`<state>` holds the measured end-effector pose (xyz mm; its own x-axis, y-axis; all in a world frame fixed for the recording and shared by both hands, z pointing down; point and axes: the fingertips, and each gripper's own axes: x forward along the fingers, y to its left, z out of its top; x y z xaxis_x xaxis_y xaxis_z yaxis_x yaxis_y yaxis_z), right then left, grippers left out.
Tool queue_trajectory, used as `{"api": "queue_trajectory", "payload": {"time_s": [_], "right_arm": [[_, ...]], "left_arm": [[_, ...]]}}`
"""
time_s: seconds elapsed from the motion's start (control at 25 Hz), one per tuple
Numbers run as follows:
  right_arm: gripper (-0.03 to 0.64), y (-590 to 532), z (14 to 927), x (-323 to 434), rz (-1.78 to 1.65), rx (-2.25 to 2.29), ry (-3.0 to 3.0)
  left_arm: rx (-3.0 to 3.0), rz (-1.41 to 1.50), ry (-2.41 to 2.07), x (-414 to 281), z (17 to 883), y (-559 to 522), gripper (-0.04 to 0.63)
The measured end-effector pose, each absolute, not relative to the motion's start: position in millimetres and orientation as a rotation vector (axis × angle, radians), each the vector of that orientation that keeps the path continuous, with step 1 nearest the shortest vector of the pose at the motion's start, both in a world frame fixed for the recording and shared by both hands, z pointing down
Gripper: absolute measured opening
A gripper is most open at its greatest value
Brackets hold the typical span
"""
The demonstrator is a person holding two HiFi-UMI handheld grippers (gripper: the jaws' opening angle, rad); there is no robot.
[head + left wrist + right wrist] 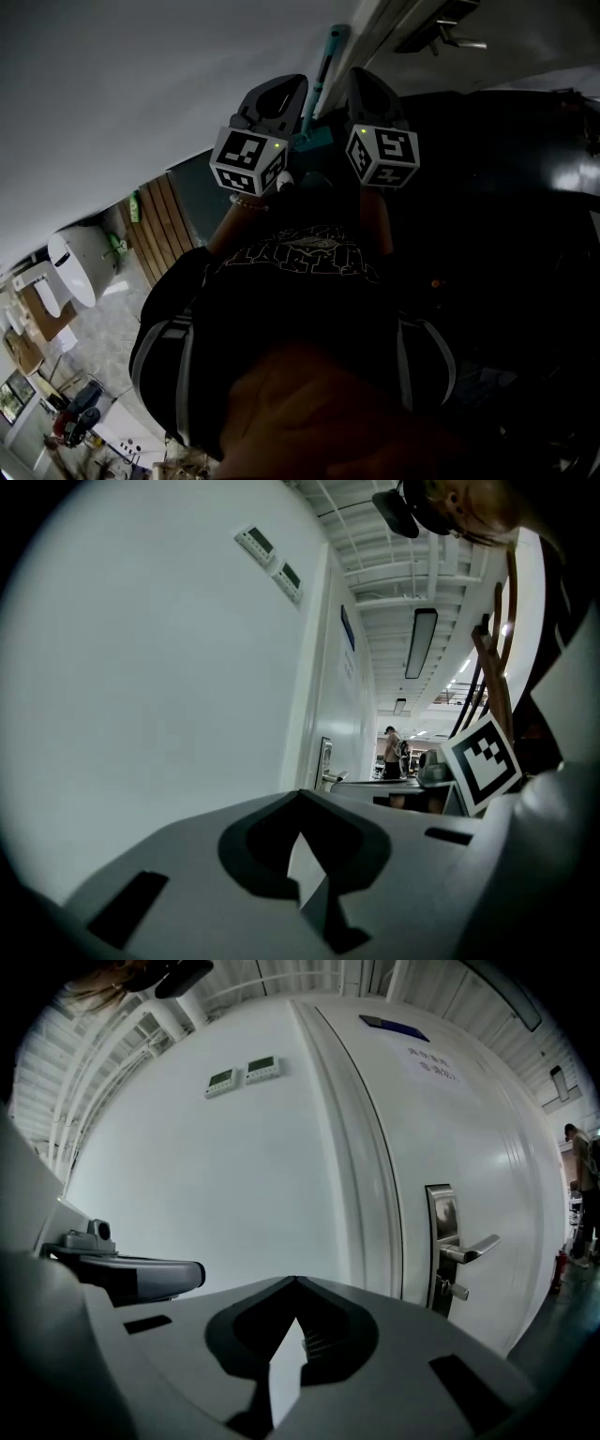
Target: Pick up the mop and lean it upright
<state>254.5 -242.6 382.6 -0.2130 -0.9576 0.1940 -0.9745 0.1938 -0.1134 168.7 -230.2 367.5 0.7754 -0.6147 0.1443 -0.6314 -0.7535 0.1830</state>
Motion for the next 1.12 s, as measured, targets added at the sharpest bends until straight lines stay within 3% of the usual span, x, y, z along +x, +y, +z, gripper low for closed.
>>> {"api": "queue_trajectory", "payload": {"time_s": [0.68, 0.84, 1.12], "right_arm": [[0.012, -325, 427, 260, 0.4, 1.781, -2.339], [0.098, -338, 441, 260, 0.444, 1.751, -2.313], [0.114, -355, 460, 256, 0.474, 1.736, -2.261]], "left_arm": [[2.647, 0.121, -1.082, 169, 378, -276, 0.037], [2.631, 0.124, -1.095, 167, 381, -285, 0.037], [2.607, 0.138, -1.102, 162, 386, -295, 0.037]]}}
